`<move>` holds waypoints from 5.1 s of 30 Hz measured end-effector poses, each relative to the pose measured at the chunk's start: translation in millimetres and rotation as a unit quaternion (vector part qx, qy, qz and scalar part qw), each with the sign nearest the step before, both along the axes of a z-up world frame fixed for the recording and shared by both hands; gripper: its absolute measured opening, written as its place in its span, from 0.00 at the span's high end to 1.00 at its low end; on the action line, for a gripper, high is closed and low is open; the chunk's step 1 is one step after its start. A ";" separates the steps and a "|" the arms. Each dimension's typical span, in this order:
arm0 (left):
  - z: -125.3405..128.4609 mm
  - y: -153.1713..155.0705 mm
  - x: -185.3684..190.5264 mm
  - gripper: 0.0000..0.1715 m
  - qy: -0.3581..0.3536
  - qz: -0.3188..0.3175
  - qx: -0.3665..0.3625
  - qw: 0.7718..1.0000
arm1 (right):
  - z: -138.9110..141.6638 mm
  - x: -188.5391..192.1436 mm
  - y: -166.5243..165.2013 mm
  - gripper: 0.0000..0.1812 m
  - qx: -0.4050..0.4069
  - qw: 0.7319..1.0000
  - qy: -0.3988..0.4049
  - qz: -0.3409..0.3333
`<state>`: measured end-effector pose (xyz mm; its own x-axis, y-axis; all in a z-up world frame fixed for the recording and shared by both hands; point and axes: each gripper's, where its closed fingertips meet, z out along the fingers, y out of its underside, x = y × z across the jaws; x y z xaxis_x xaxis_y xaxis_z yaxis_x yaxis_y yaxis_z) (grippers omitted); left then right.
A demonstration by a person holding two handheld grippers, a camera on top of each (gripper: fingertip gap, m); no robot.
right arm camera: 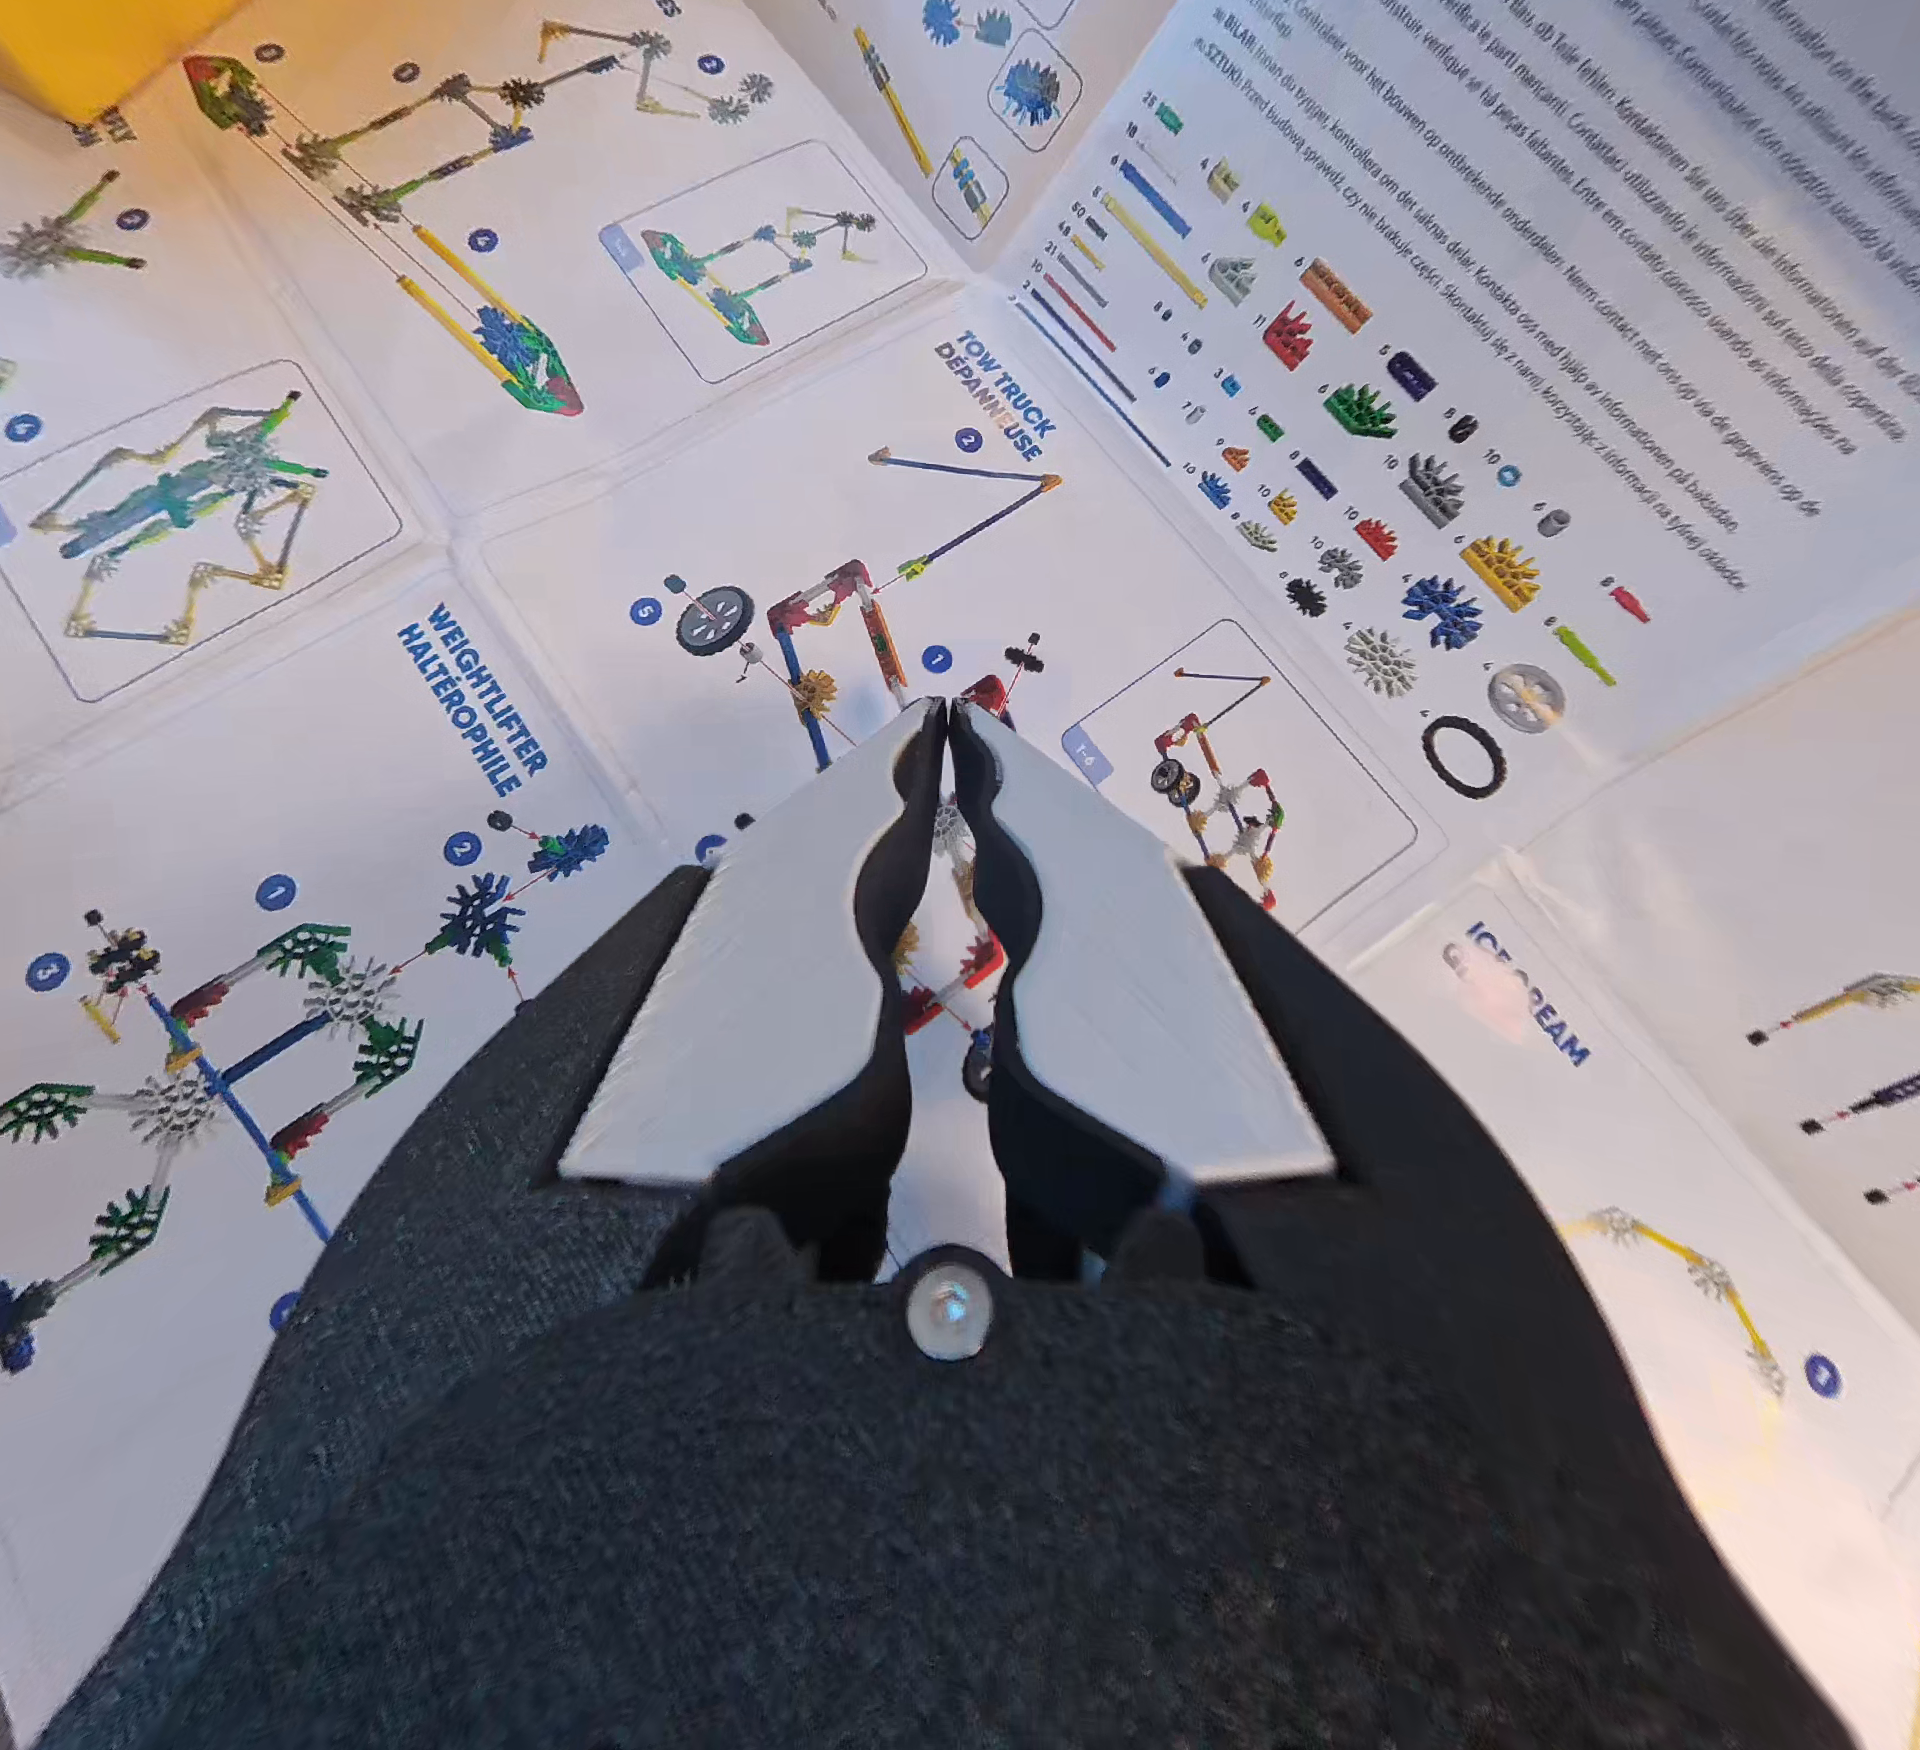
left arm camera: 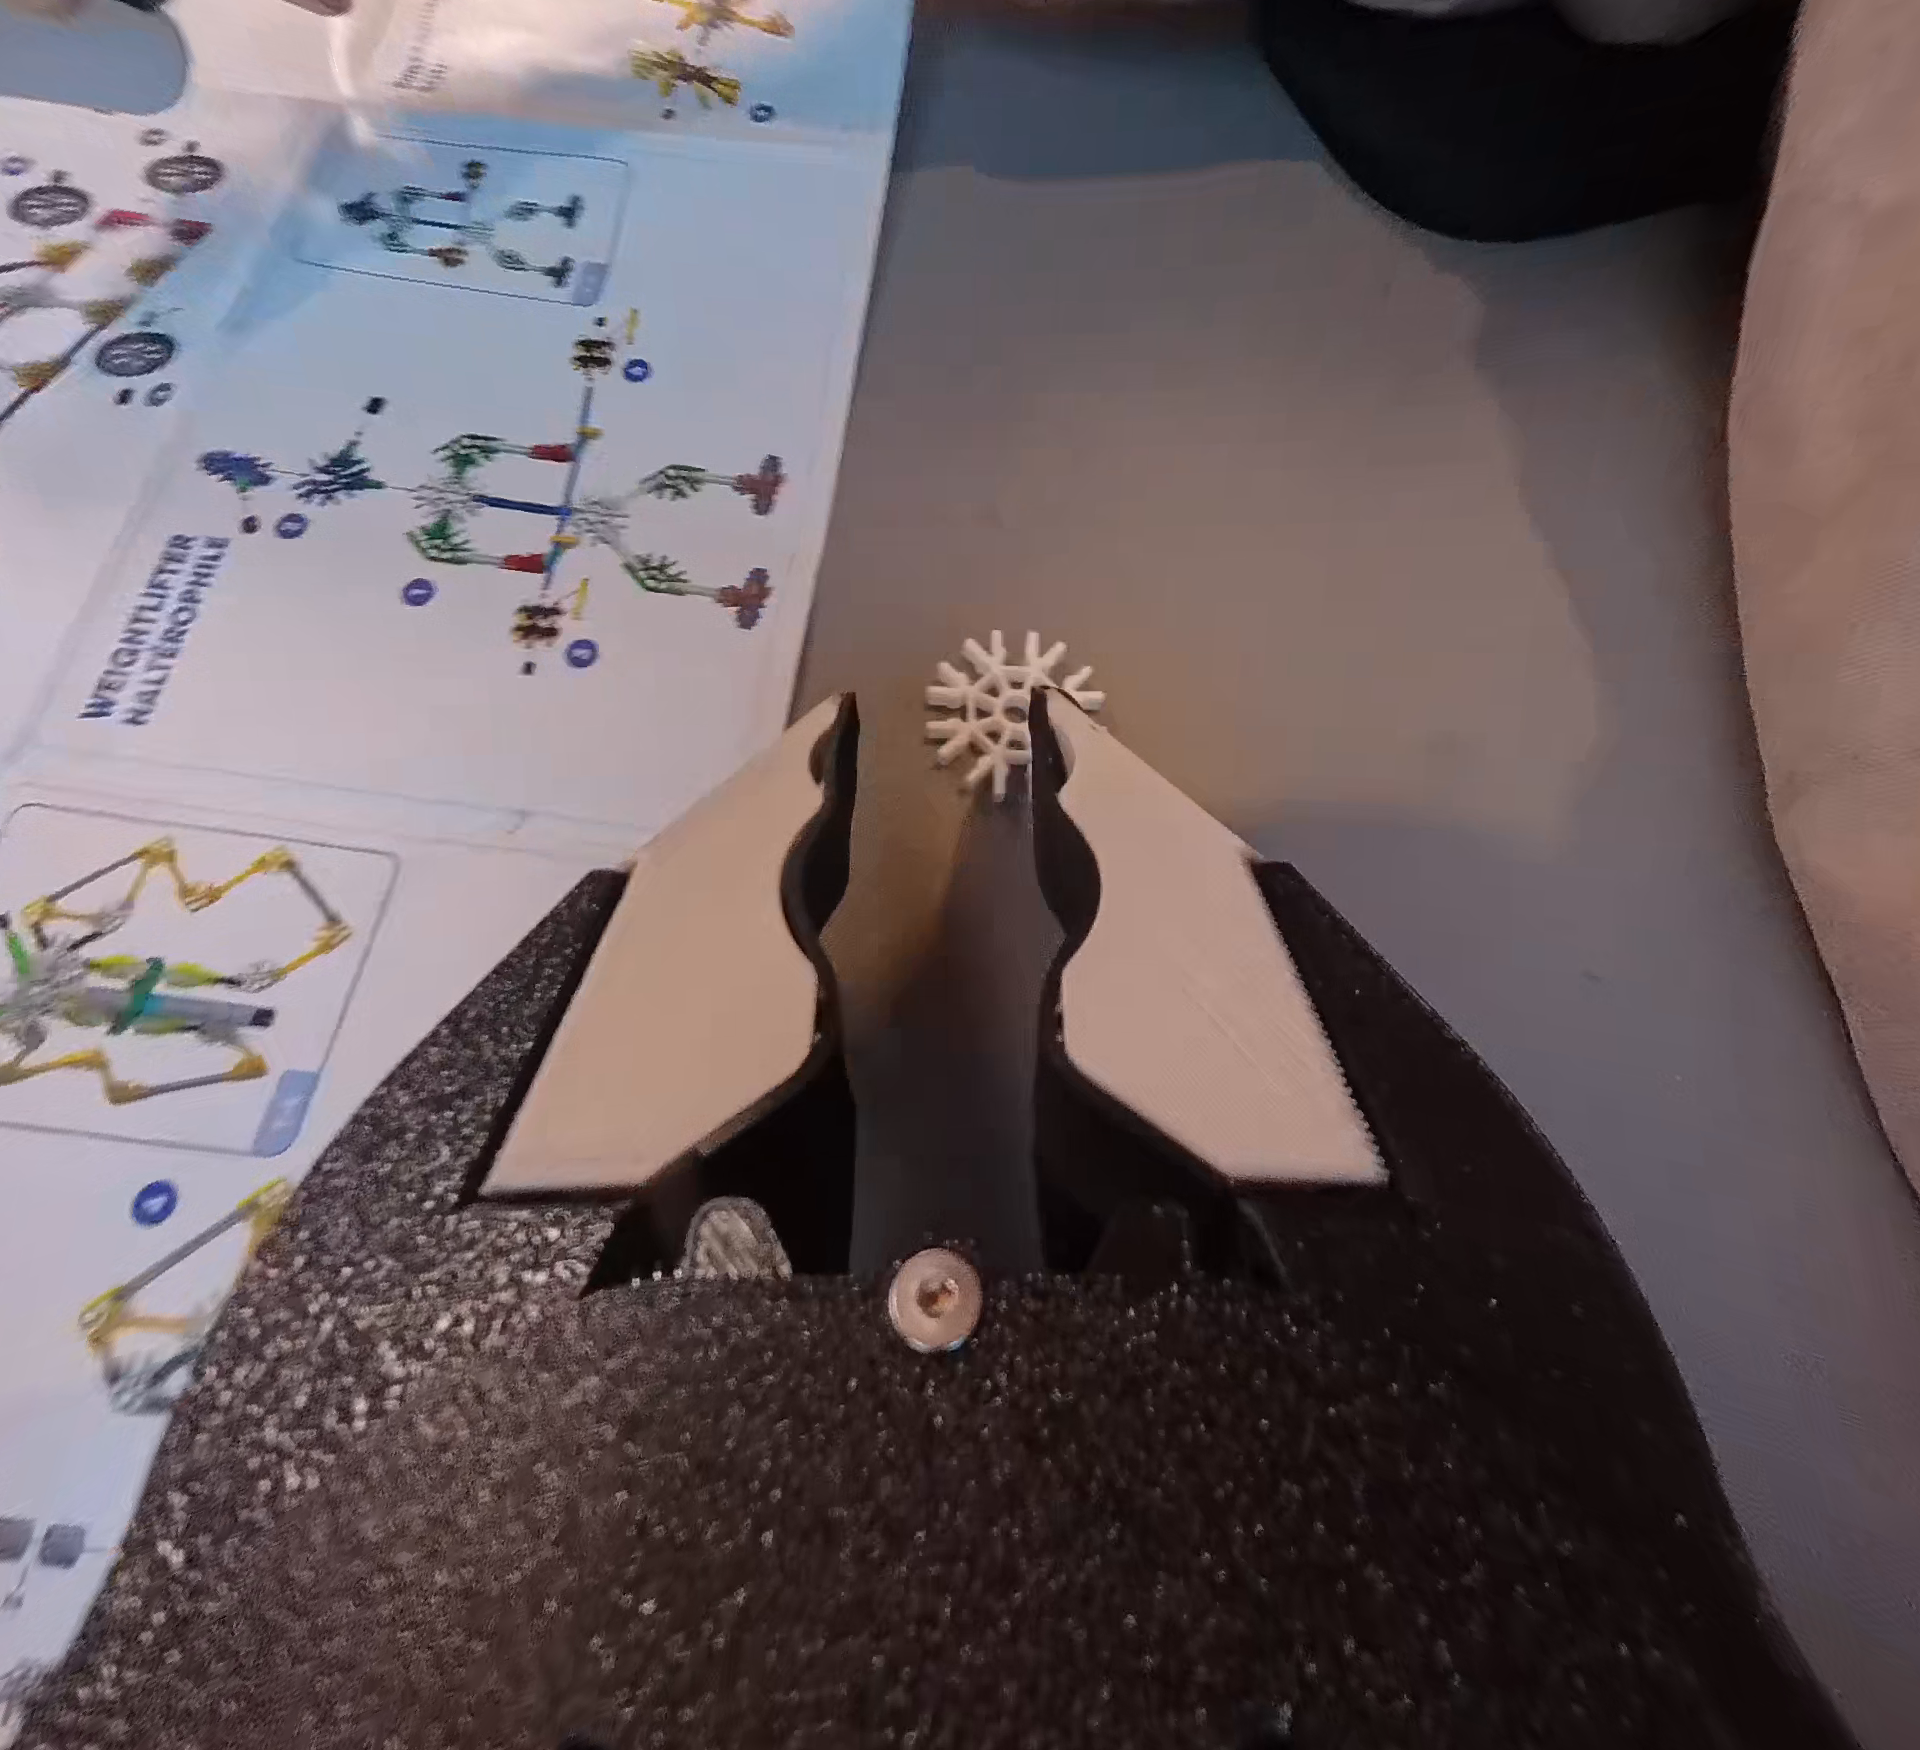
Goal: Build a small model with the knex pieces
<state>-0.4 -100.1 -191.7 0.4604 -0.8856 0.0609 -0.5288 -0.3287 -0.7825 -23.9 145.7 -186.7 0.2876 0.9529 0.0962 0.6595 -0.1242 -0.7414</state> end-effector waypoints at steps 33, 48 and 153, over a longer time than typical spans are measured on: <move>15.8 72.8 -86.9 0.81 -0.017 0.232 0.071 0.970 | -19.7 10.8 10.3 1.00 -0.012 1.000 -0.025 0.010; 14.9 70.6 -84.9 0.82 -0.018 0.226 0.067 0.972 | -21.1 -1.2 9.7 1.00 0.015 0.999 -0.039 0.029; 35.8 148.8 -346.8 0.98 0.140 0.531 0.002 0.836 | 13.7 21.9 -16.2 0.95 -0.017 0.999 0.045 0.007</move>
